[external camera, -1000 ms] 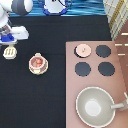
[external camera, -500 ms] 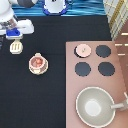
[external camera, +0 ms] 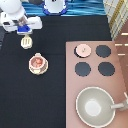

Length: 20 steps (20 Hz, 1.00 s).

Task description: Take the lid off the pot, put the pot on the plate, and use the tool to push the pot to the front of the table.

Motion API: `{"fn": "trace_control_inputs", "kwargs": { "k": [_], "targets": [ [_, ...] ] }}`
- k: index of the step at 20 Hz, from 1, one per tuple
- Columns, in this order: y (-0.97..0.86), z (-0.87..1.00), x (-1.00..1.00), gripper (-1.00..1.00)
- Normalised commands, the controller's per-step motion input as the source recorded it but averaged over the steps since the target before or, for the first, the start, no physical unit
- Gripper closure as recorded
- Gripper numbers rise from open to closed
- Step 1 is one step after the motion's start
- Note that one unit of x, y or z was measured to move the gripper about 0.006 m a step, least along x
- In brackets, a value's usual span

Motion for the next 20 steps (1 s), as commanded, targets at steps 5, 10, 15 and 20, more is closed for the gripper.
{"fn": "trace_control_inputs", "kwargs": {
  "k": [5,10,15,20],
  "targets": [
    [0.39,-0.72,-0.84,1.00],
    [0.09,-0.48,-0.15,1.00],
    [0.00,-0.32,0.43,1.00],
    [0.03,-0.32,0.68,1.00]
  ]
}}
